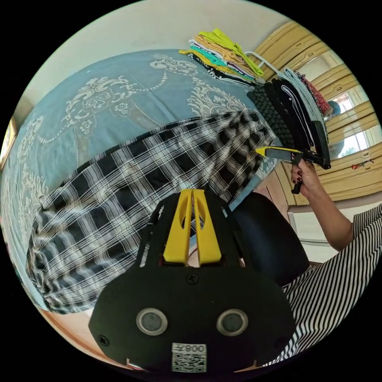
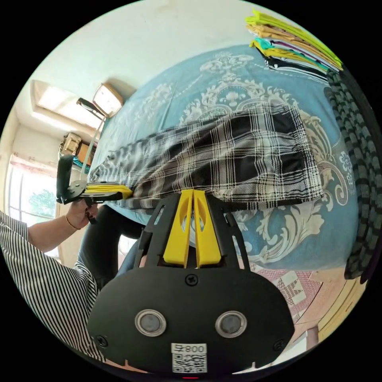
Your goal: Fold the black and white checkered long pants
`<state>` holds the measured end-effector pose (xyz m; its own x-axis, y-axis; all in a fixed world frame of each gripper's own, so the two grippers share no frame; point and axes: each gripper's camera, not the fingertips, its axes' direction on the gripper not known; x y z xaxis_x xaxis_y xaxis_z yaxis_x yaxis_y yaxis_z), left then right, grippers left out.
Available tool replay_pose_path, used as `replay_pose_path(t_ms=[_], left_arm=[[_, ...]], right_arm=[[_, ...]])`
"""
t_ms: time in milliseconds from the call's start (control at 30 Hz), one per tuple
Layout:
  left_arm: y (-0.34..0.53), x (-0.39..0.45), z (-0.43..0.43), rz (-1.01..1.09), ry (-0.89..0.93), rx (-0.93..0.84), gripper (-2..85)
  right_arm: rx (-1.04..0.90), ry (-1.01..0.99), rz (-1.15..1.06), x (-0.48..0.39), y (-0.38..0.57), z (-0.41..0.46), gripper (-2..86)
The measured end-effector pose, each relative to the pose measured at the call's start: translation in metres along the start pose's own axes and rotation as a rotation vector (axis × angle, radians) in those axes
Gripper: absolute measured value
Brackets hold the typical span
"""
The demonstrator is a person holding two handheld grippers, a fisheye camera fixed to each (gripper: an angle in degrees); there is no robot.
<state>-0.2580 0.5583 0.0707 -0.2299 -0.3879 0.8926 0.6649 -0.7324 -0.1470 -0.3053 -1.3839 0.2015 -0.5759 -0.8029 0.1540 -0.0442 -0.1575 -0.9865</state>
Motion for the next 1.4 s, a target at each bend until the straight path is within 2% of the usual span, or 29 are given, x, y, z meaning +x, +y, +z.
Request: replay_pose_path(t_ms=[167,400,600,700,833,867,1000,1100,1233,1400], left_arm=[[0.048,-0.075,-0.018,-0.133,-0.101,0.073,0.1],[0.115,-0.212,-0.037,-0.339,-0.246,0.131,0.2],[0.141,-0.298,-0.010,-0.425,-0.271,0.067,0.2],[0.157,-0.314,-0.010,-0.421,-0.247,0.107,0.4],[0.187,-0.327,-0.023,-0.358,-0.218,0.219,0.9],[0.189,-0.331,-0.022,-0.354,-0.216,0.220,1.1],[0.190,-0.367,0.010,-0.309,-0.162,0.041,1.1],[0.197,-0.378,0.015,-0.267,-0.126,0.035,0.9],[0.210,-0.382,-0.006,-0.262,-0.152,0.166,0.8],[0.213,-0.393,0.013,-0.291,-0.169,0.132,1.0]], right_arm=[[0.022,0.040,-0.059,-0.057,-0.034,-0.002,0.1],[-0.093,0.002,-0.325,-0.187,-0.124,0.055,0.1],[-0.210,0.019,-0.462,-0.272,-0.191,0.123,0.1],[-0.268,0.044,-0.463,-0.294,-0.213,0.151,0.1],[-0.246,0.053,-0.475,-0.315,-0.225,0.157,0.1],[-0.247,0.049,-0.473,-0.317,-0.226,0.157,0.1],[-0.284,0.025,-0.444,-0.325,-0.234,0.169,0.1],[-0.279,0.029,-0.438,-0.332,-0.238,0.170,0.1],[-0.245,0.043,-0.449,-0.342,-0.243,0.164,0.0],[-0.234,0.072,-0.435,-0.346,-0.255,0.168,-0.1]])
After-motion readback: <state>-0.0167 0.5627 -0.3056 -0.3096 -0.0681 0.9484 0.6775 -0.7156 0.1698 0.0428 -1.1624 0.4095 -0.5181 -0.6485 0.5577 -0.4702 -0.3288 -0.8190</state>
